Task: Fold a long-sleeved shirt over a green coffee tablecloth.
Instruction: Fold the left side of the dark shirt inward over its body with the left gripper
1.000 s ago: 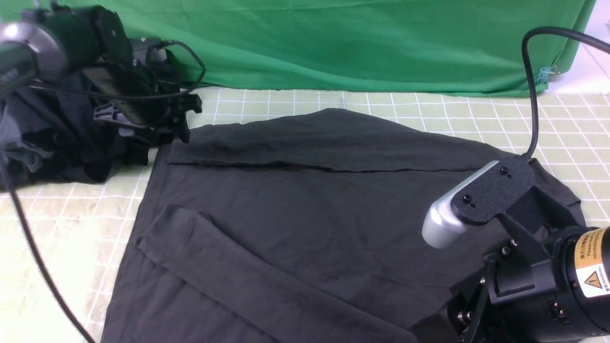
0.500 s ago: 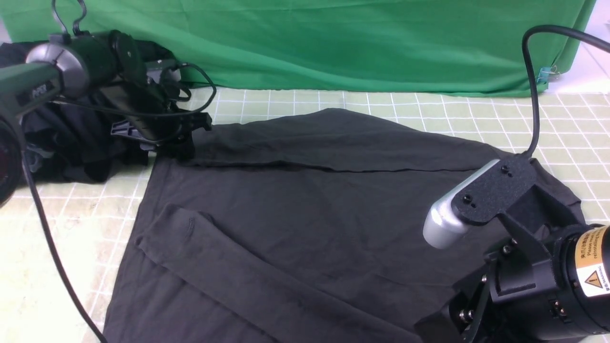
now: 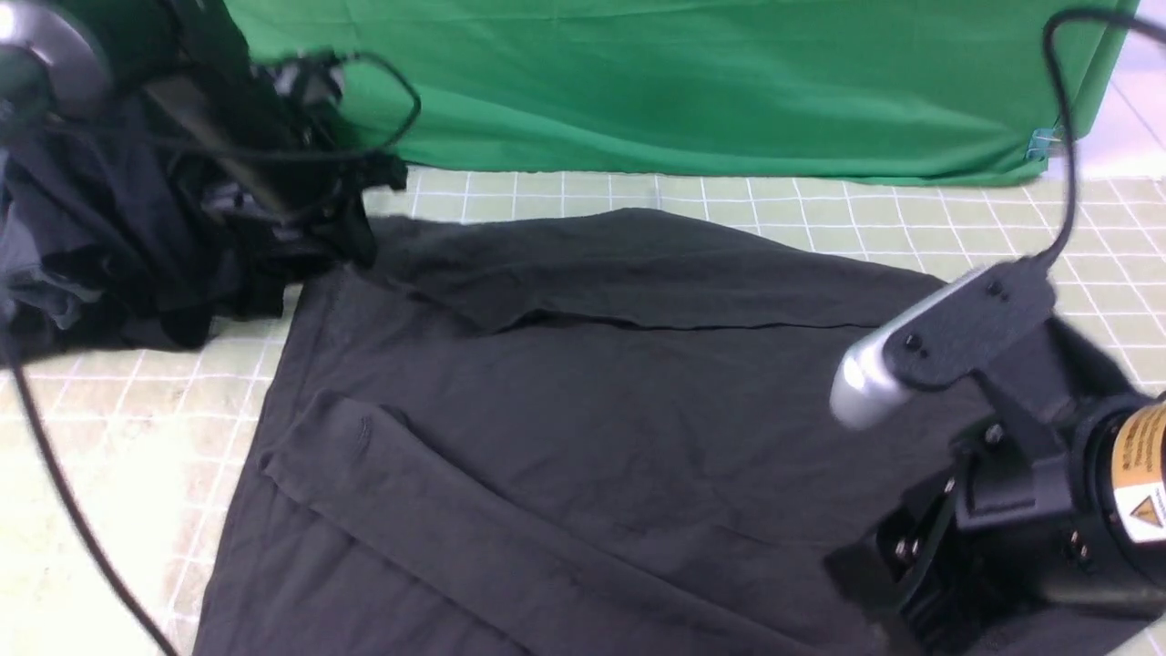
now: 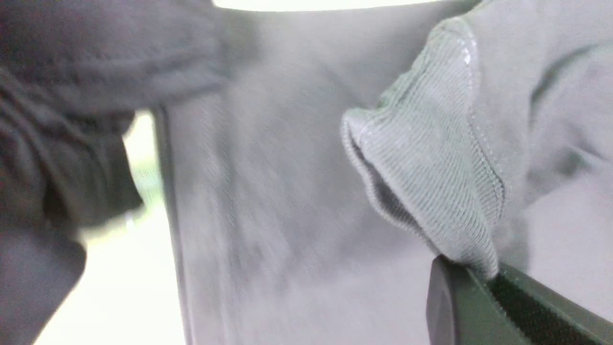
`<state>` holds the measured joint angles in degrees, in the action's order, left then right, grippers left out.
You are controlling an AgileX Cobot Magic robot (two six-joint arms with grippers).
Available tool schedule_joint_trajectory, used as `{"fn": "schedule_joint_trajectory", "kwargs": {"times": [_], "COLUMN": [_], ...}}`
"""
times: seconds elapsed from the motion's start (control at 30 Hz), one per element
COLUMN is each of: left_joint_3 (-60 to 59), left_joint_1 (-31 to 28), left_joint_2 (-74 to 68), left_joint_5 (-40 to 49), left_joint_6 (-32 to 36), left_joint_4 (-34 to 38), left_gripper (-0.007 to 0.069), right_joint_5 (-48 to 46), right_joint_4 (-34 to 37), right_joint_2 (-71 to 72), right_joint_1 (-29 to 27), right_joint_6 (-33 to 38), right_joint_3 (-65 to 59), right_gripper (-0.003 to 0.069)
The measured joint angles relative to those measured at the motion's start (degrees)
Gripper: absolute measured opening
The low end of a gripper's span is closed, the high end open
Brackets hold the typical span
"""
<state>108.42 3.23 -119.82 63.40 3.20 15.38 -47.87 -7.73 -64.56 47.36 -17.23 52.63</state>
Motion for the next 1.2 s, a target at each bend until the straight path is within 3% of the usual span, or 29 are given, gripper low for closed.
{"fn": "schedule_joint_trajectory", "kwargs": {"times": [0.17,0.27,0.67,1.03,1.2], "left_joint_3": [-2.40,-7.63,-32.89,-43.23,-44.38], "left_joint_1": [0.02,0.02,0.24,0.24,0.24], "left_joint_2": [6.30,10.20,24.42,26.49,26.51], "left_joint_5": [5.32,5.58,5.37,3.14,3.36], "left_joint_6": [-0.14,-1.15,-5.55,-7.29,-7.17], "left_joint_4": [-0.83,-2.72,-5.44,-5.40,-5.40], "left_gripper": [0.0014,0.0014,0.0014,0.0018,0.0071], "right_joint_5": [-0.95,-1.02,-0.36,1.00,3.01], "right_joint_4": [-8.93,-10.03,-10.39,-10.63,-11.14], "right_joint_2": [0.00,0.00,0.00,0.00,-0.76], "right_joint_1": [-1.08,-3.62,-10.35,-10.55,-14.76], "right_joint_6": [-5.91,-6.12,-4.78,-4.20,-4.03], "right_joint_3": [1.51,1.94,1.94,1.94,3.09], "right_gripper": [0.0484,0.0484,0.0484,0.0484,0.0484]}}
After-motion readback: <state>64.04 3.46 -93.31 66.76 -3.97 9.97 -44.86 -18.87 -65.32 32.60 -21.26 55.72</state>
